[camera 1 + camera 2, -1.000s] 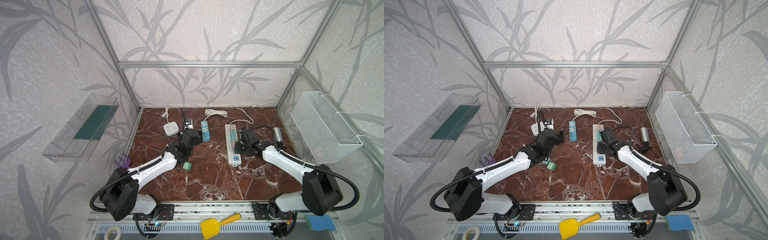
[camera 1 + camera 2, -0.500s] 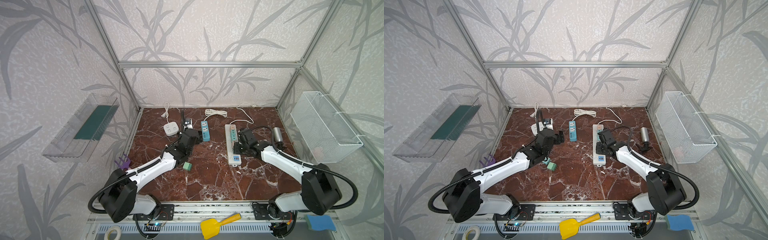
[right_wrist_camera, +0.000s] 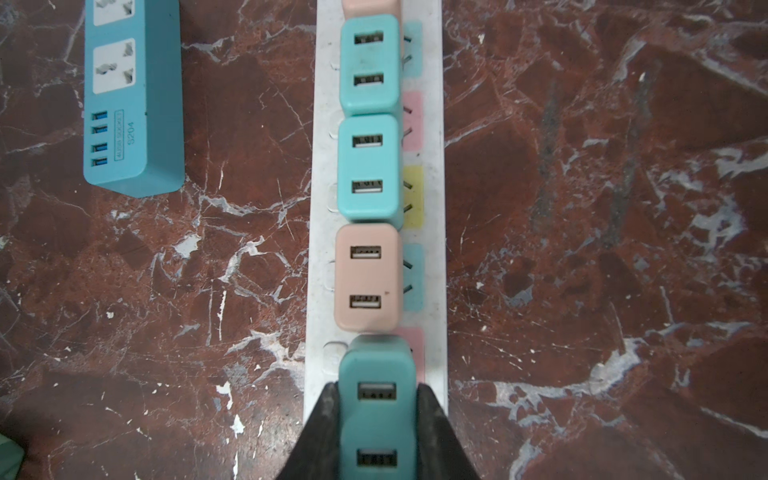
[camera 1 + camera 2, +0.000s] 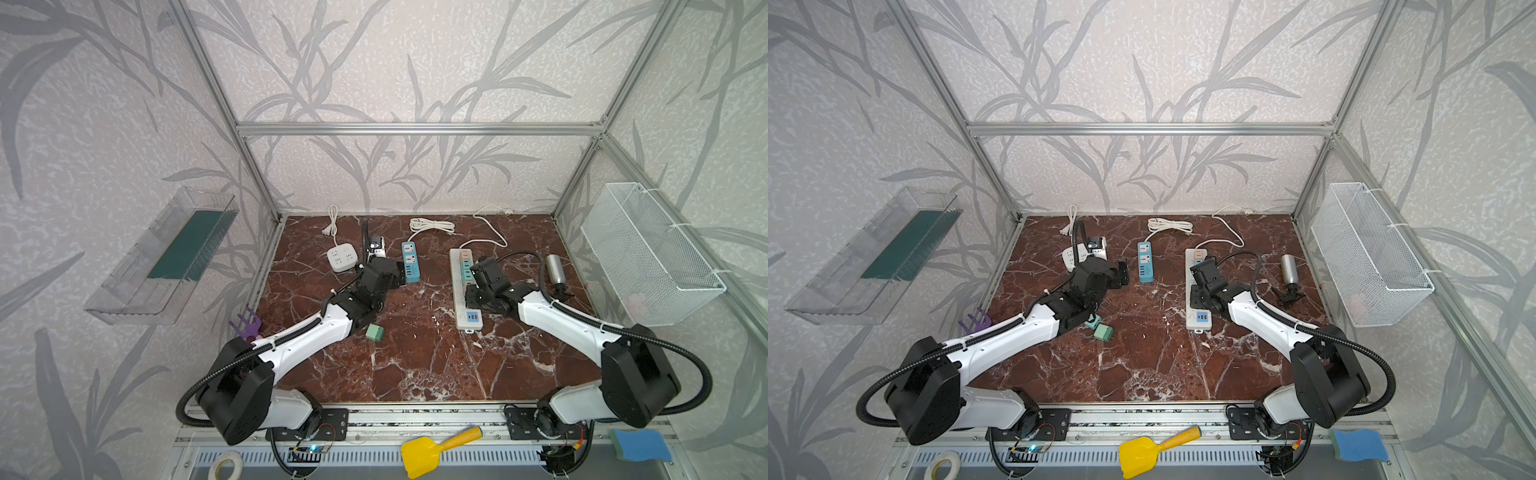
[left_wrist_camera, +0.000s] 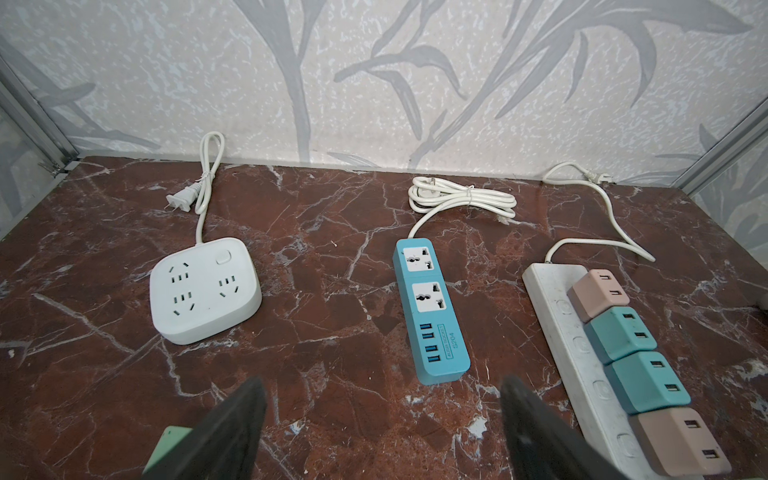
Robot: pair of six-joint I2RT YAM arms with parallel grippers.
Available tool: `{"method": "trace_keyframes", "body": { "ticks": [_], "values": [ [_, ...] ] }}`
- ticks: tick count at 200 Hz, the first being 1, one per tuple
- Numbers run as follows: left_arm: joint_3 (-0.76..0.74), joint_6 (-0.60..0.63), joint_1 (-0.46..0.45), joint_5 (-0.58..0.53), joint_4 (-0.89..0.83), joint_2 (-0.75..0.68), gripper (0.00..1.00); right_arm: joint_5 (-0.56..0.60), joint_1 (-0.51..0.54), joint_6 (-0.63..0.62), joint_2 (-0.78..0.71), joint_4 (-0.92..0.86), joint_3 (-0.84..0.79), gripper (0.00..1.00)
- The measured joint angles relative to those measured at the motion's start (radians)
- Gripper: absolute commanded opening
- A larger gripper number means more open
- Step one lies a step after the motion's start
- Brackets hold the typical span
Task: Insert the plug
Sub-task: 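Lower the teal adapter into the fifth socket with the right gripper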
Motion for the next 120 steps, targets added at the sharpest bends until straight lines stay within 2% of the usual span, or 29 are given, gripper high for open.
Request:
{"method": "trace_keyframes", "body": {
  "ticks": [42, 120],
  "values": [
    [0.000, -0.002, 0.000, 0.003, 0.000, 0.000, 0.88, 0.001, 0.001, 0.004, 0.000, 0.010, -0.005, 0.00],
    [0.000, -0.007, 0.001, 0.007, 0.000, 0.000, 0.88, 0.070, 0.019, 0.025, -0.047, 0.092, -0.073, 0.00]
  ]
}}
